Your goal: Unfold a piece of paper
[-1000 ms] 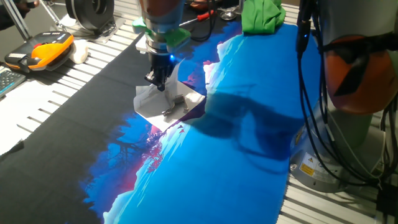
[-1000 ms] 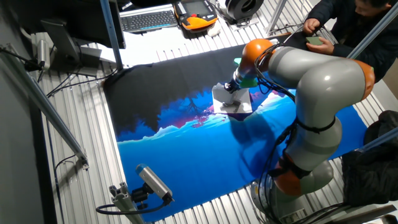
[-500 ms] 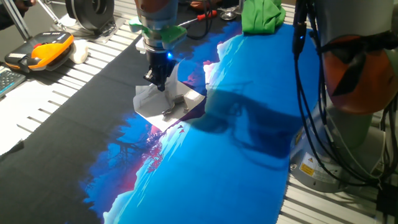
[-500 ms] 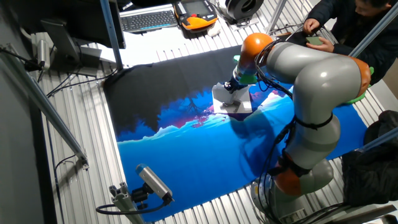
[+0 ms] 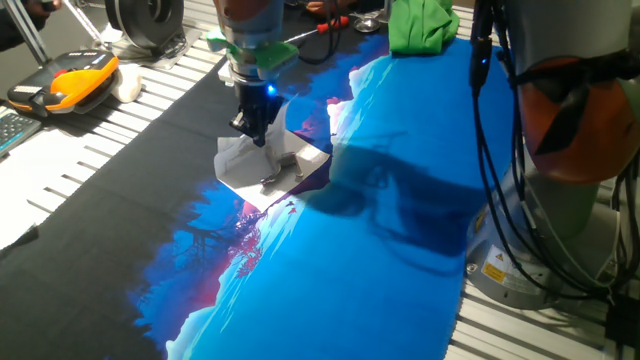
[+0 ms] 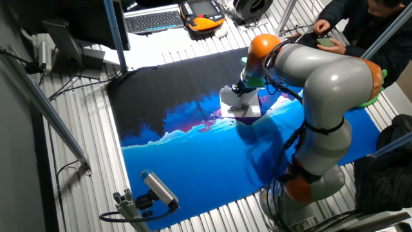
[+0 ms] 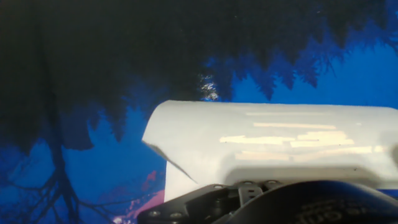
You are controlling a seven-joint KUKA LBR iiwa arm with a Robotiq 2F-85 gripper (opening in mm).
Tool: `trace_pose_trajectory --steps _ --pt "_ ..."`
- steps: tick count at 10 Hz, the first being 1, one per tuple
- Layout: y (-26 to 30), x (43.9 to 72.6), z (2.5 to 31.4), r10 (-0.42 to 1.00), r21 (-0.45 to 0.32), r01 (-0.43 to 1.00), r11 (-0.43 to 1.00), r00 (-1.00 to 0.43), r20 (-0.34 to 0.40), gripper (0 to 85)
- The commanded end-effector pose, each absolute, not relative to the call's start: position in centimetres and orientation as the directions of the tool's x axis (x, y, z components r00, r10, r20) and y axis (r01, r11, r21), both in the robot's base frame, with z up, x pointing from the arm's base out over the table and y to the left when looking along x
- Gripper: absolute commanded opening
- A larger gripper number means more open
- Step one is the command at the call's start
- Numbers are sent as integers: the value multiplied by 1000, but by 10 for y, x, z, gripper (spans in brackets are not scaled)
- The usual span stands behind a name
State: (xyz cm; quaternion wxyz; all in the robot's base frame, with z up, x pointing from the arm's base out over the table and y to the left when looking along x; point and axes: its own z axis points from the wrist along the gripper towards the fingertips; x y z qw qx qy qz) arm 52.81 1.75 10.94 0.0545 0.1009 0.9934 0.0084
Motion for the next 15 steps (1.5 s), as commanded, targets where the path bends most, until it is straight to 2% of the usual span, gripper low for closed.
trace_pose_trajectory --steps 1,5,9,13,15 --pt "17 528 109 199 23 198 980 -973 -116 0" --pt "16 534 109 207 19 206 978 -974 -95 0" --pt "-2 580 107 185 17 184 983 -977 -104 0" --pt "-5 601 90 174 16 173 985 -977 -126 0" --pt "-10 612 91 171 37 167 985 -978 -122 0"
